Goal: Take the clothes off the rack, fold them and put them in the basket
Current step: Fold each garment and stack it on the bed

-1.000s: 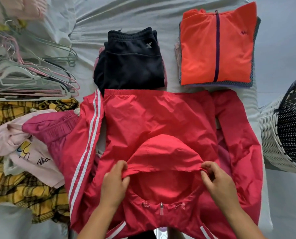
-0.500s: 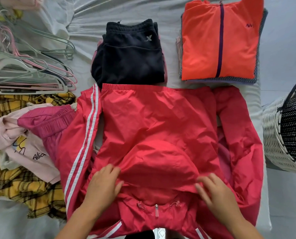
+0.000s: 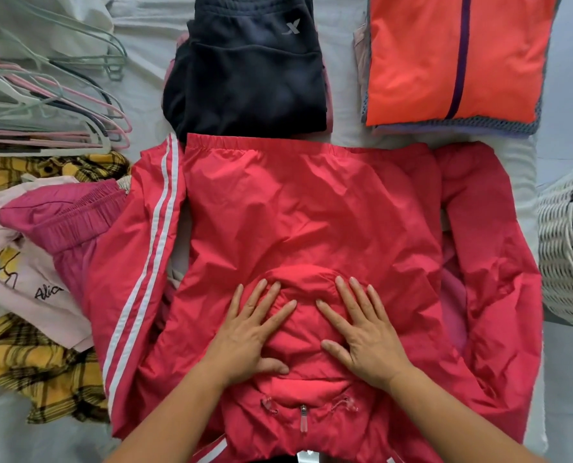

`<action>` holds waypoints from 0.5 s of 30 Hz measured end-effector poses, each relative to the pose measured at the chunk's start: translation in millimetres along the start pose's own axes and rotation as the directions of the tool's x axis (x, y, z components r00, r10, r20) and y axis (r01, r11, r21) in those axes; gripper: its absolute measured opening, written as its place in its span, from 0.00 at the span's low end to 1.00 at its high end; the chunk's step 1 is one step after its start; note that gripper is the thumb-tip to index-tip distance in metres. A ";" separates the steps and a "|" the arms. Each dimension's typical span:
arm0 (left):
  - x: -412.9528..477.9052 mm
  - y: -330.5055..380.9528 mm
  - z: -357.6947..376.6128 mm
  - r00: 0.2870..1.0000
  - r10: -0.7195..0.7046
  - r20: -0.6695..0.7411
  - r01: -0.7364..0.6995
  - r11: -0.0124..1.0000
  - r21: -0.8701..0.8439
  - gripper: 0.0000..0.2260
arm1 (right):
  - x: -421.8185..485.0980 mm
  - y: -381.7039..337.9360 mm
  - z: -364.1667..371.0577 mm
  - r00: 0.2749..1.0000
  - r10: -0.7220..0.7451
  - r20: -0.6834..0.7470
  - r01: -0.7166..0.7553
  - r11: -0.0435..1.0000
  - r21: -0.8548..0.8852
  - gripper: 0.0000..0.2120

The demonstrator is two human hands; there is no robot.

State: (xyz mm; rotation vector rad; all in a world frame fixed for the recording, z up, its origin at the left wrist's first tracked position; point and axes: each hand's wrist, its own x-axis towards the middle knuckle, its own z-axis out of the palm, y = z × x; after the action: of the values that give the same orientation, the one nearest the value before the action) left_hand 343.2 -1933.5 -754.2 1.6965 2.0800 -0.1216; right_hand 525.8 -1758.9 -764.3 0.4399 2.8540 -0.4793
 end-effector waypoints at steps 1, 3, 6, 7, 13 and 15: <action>-0.4 2.3 -3.4 1.000 0.003 -0.015 -0.003 1.000 -0.001 0.50 | -0.2 -2.7 -4.0 1.000 -0.009 -0.027 0.010 1.000 0.015 0.28; -5.9 9.5 -11.9 0.998 0.029 -0.049 -0.030 0.999 -0.027 0.51 | -1.3 -10.2 -12.5 0.996 -0.039 -0.085 0.049 0.991 0.122 0.26; -21.4 14.2 -6.8 0.989 0.137 -0.057 -0.137 0.991 0.005 0.45 | -4.1 -17.1 -18.5 0.985 -0.127 -0.113 0.159 0.928 0.338 0.22; -27.5 15.0 -3.4 0.987 0.153 -0.051 -0.152 0.988 0.012 0.42 | -4.7 -16.6 -18.8 0.982 -0.144 -0.118 0.178 0.911 0.371 0.22; -39.1 13.0 13.7 0.973 0.226 0.049 -0.228 0.973 0.039 0.31 | 20.2 12.8 -17.5 0.991 -0.135 0.004 0.132 0.972 0.196 0.23; -41.3 10.4 14.9 0.971 0.230 0.063 -0.234 0.971 0.056 0.30 | 23.6 17.4 -13.7 0.996 -0.085 0.026 0.083 0.992 0.094 0.26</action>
State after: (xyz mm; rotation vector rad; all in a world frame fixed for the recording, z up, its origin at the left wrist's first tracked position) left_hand 363.2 -1973.6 -749.0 1.9373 1.8390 -0.1601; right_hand 507.3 -1732.4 -762.7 0.3263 2.8385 -0.6313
